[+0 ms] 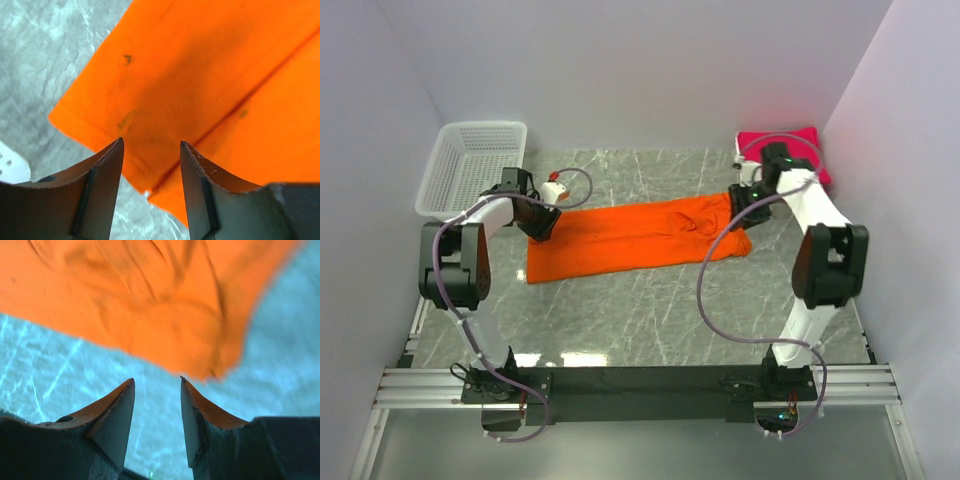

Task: Fold and stack the t-shirts
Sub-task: Fold the tshirt

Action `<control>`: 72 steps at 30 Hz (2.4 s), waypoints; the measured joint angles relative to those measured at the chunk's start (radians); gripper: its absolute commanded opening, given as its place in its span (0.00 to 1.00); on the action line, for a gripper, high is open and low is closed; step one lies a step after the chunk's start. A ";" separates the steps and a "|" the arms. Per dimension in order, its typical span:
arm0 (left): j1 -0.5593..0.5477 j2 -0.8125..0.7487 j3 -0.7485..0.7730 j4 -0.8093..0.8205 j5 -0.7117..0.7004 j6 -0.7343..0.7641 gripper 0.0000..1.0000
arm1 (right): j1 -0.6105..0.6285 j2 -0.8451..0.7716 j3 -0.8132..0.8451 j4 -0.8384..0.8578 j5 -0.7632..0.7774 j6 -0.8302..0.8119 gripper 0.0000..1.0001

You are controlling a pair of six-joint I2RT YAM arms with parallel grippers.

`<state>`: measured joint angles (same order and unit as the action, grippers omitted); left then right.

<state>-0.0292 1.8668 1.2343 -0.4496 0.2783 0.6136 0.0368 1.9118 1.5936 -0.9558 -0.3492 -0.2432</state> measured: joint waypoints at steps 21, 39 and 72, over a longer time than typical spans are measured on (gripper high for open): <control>0.003 -0.194 -0.161 -0.097 0.064 0.000 0.56 | -0.218 0.113 -0.108 0.059 -0.039 0.129 0.40; 0.021 -0.130 -0.182 -0.069 0.008 0.011 0.17 | -0.201 0.170 -0.052 0.053 0.113 0.108 0.00; -0.039 0.095 0.120 -0.129 0.079 0.046 0.23 | -0.068 -0.016 -0.034 0.072 0.245 0.077 0.17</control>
<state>-0.0685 1.9614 1.3544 -0.5789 0.3569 0.6598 -0.0315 1.8961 1.5593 -0.8837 -0.1047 -0.1661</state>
